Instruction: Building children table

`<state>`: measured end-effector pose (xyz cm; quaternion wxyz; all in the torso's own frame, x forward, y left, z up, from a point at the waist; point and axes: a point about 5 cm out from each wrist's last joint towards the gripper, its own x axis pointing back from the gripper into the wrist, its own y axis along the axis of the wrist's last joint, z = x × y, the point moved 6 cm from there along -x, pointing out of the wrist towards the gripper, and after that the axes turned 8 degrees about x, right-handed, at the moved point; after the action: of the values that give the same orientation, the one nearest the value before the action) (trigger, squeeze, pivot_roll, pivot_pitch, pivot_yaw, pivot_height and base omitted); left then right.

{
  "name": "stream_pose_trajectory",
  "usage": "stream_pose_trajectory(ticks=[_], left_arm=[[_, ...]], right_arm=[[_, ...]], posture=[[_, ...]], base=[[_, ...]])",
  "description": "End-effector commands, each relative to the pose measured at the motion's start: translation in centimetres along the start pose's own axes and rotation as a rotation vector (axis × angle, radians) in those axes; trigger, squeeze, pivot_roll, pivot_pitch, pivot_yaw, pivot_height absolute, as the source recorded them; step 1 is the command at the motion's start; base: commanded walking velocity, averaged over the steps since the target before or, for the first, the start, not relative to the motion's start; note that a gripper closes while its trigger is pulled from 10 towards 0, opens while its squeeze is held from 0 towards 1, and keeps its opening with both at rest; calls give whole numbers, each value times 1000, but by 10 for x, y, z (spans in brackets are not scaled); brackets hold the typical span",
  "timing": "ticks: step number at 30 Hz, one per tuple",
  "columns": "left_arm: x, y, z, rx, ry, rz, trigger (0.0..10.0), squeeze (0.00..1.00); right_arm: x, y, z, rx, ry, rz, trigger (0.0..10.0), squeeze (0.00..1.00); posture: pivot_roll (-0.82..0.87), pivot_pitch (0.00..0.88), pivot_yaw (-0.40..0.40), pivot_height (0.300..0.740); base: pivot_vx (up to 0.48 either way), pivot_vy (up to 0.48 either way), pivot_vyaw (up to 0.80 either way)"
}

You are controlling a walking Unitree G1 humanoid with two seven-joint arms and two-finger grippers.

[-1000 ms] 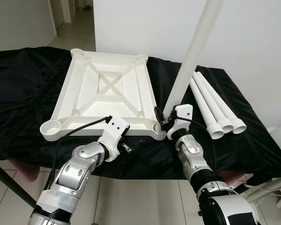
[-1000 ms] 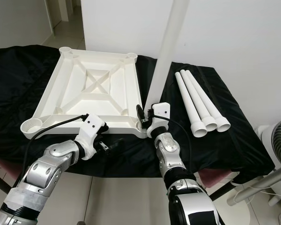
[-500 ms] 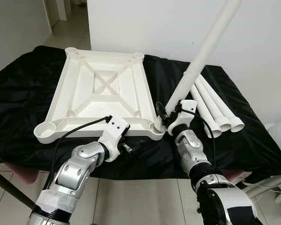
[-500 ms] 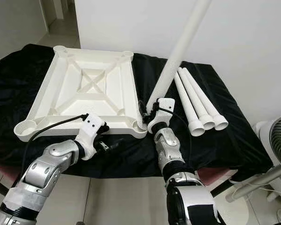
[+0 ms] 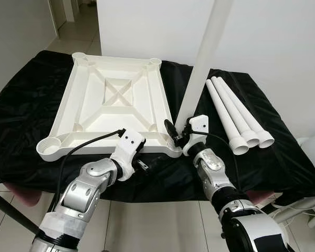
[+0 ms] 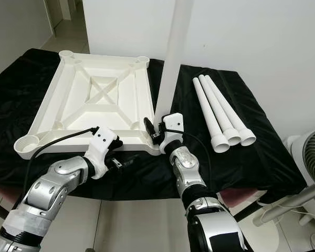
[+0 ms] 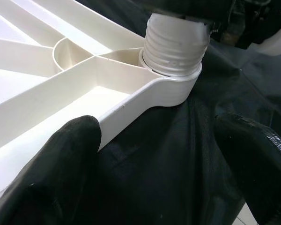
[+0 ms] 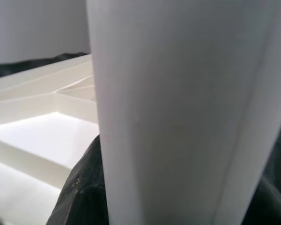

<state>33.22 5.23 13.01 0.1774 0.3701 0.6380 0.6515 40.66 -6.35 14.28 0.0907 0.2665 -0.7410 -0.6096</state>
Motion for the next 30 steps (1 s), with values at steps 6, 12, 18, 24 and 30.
stream_pose_trajectory(ticks=[6,12,18,24,30], left_arm=[[0,2,-8,-3,-42,1,10000,0],[-1,3,-8,-7,-46,0,10000,0],[-3,4,-8,-14,-44,-6,10000,0],[-5,7,-8,-10,-42,-17,10000,0],[-7,7,-9,-11,-42,-20,10000,0]], right_arm=[[20,-35,6,94,49,134,10000,0],[24,-38,3,165,82,155,10000,0],[24,-50,-3,-40,7,222,10000,0],[24,-56,-7,-79,-40,259,10000,0],[24,-57,-9,-77,-41,265,10000,0]], posture=[[129,42,-86,740],[124,39,-88,740],[124,23,-98,740],[124,14,-105,740],[123,8,-111,740]], base=[[0,0,0],[0,0,0],[0,0,0],[0,0,0],[0,0,0]])
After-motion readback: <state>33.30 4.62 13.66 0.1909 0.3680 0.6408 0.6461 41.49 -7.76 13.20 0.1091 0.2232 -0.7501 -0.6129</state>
